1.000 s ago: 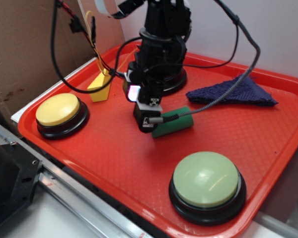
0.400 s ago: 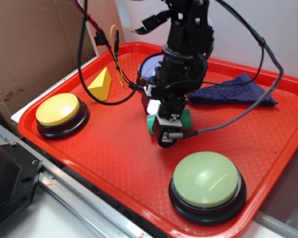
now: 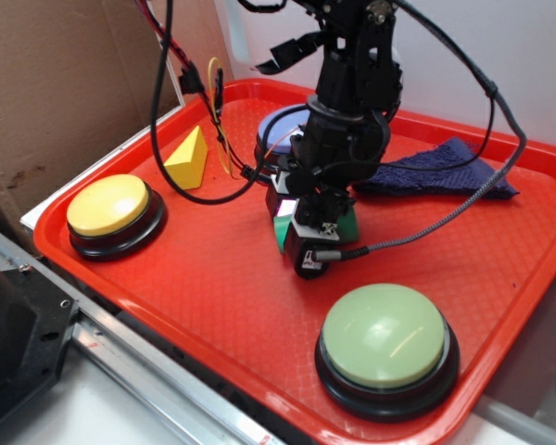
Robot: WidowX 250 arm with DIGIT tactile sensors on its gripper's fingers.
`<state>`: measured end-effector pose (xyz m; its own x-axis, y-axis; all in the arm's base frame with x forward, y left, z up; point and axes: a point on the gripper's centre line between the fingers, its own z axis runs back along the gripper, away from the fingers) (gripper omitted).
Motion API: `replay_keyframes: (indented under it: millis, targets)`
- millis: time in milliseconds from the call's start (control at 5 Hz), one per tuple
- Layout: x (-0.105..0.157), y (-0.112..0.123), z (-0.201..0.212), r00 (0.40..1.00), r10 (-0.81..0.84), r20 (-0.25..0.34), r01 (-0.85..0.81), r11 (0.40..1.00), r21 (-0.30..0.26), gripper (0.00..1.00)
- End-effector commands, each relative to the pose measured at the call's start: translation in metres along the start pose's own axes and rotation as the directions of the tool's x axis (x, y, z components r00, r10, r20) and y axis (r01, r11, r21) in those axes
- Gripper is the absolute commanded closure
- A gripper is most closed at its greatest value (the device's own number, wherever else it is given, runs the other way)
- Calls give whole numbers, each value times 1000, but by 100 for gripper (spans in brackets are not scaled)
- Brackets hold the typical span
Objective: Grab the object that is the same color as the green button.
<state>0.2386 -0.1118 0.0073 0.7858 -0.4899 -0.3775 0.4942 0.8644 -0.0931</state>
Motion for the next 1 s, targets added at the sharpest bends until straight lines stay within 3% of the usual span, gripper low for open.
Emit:
replay_keyframes:
  millis: [0,200,400,600,800]
  targets:
    - [-51,0,56,952,271,145,-264,962,-66,100]
    - [-95,-4,90,860,469,200,-449,883,-137,100]
    - [-136,-15,124,790,559,251,-526,829,-193,100]
    - [-157,-31,165,771,553,314,-543,830,-129,100]
    - [-182,-48,205,739,551,389,-559,823,-103,100]
